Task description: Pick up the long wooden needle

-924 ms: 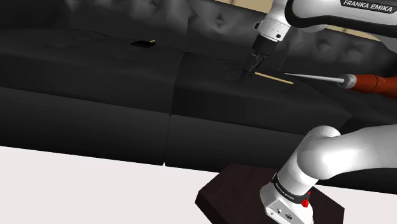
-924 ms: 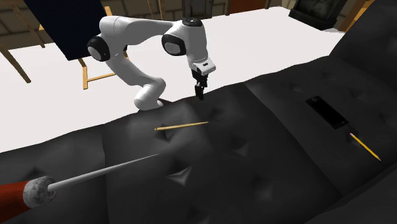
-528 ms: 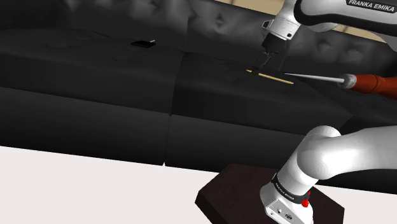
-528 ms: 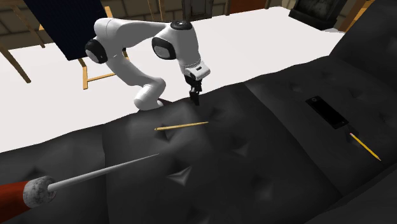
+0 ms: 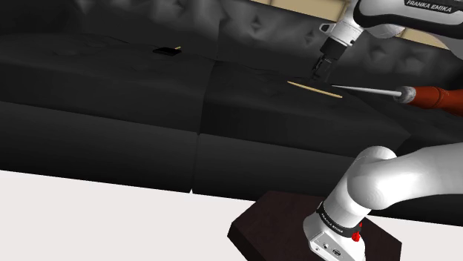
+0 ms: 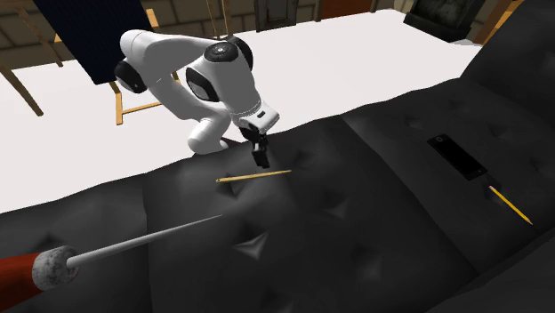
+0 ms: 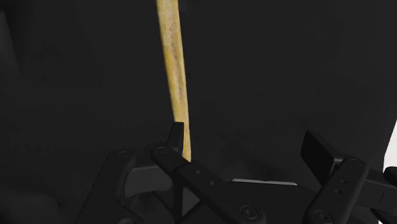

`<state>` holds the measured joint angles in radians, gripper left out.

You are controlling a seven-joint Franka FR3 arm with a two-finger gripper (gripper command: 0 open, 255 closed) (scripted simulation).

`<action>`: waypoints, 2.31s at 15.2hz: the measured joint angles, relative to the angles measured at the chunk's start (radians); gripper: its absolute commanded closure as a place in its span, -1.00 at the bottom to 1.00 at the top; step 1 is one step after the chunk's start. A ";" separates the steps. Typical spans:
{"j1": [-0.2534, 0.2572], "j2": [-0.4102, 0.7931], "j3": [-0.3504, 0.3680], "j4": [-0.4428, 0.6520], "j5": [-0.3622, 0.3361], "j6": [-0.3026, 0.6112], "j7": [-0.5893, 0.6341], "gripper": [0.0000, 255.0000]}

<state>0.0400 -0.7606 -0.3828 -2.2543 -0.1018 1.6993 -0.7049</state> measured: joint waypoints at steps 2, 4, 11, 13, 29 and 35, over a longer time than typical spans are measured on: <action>0.020 0.036 -0.063 0.056 -0.009 -0.007 -0.092 -1.00; 0.037 0.063 -0.109 0.091 -0.012 -0.006 -0.161 -1.00; 0.032 0.055 -0.142 0.008 -0.029 0.072 -0.197 -1.00; 0.031 0.051 -0.143 -0.007 -0.031 0.084 -0.196 1.00; 0.038 0.066 -0.133 0.064 -0.020 0.029 -0.193 1.00; 0.050 0.089 -0.122 0.164 -0.006 -0.049 -0.188 1.00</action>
<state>0.0900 -0.6714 -0.5050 -2.0902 -0.1074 1.6502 -0.8926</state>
